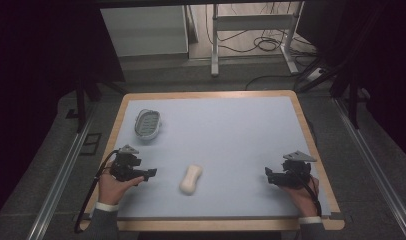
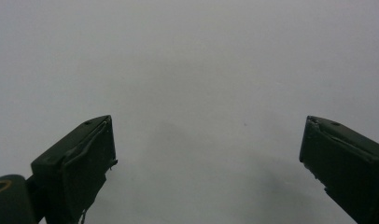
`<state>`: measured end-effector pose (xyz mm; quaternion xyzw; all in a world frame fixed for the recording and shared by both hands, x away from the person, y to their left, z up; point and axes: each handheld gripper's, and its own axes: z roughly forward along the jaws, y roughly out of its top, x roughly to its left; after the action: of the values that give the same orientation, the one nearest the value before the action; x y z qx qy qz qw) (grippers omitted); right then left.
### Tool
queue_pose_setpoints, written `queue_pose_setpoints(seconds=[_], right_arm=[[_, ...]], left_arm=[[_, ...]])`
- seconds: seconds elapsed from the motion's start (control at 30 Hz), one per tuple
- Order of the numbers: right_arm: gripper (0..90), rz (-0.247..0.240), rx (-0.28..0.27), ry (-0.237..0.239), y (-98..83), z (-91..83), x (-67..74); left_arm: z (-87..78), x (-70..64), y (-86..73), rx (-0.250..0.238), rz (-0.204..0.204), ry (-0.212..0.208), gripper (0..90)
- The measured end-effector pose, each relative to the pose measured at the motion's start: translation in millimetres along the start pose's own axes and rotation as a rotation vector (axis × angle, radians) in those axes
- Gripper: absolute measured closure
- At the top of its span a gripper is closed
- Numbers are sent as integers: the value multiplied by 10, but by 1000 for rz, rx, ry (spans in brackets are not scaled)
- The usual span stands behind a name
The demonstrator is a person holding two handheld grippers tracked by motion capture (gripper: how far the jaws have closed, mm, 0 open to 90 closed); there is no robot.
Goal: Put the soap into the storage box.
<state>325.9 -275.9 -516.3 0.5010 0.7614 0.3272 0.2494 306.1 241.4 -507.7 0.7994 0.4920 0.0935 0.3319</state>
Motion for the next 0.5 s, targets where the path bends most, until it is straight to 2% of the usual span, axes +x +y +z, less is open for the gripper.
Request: queue_pose_setpoints(seconds=[0.23, 0.5], right_arm=[[40, -4, -7, 5, -14, -17, -2], [53, 19, -22, 3, -22, -55, -50]], left_arm=[[-9, -18, 4, -1, 8, 1, 210], [-13, -62, 17, 1, 13, 7, 213]])
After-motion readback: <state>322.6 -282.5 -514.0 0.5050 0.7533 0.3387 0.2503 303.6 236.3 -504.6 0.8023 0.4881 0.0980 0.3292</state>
